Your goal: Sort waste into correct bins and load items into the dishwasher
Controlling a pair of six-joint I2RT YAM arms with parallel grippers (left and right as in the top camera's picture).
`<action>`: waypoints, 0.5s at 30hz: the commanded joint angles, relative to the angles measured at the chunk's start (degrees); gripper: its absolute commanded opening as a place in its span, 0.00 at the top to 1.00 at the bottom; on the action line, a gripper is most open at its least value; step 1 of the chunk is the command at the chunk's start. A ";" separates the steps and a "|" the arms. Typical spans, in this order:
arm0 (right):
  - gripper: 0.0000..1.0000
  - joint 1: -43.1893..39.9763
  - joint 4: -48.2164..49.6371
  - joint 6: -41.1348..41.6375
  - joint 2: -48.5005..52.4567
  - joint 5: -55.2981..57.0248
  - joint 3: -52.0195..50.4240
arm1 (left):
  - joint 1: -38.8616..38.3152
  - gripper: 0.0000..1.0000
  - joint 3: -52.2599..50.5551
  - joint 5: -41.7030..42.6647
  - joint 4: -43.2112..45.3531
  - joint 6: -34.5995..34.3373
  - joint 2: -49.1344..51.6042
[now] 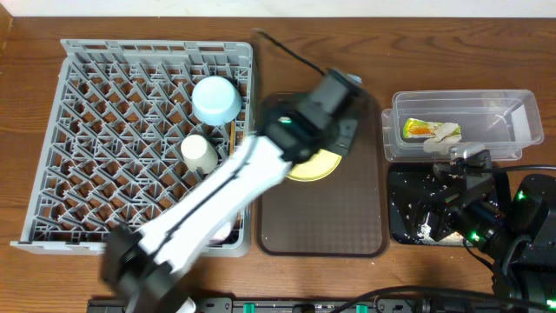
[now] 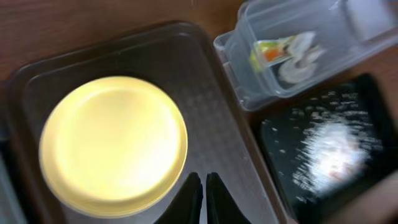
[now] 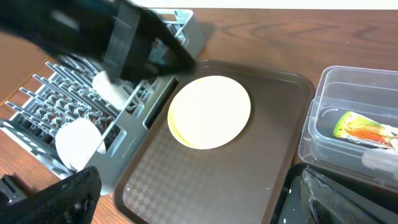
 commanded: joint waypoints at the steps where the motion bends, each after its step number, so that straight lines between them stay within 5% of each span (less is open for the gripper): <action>1: 0.01 0.57 0.00 -0.46 -0.15 0.17 0.63 | 6.75 0.93 0.42 8.09 -3.34 -0.22 -4.15; 4: 0.01 0.57 0.00 -0.48 -0.15 0.15 0.63 | 12.59 0.91 0.42 8.07 -7.76 0.17 -5.79; 8: 0.01 0.57 0.00 -0.48 -0.15 0.17 0.63 | 16.35 0.67 -0.57 8.07 -13.68 0.26 -4.61; 10: 0.01 0.57 0.00 -0.48 -0.15 0.15 0.63 | 16.00 0.65 -2.40 8.04 -13.97 0.42 -3.80; 13: 0.01 0.57 0.00 -0.48 -0.15 0.15 0.63 | 14.25 0.92 -6.01 8.04 -11.63 0.39 -2.27; 15: 0.01 0.57 0.00 -0.48 -0.15 0.17 0.63 | 12.50 0.92 -9.25 8.02 -7.23 0.39 -0.85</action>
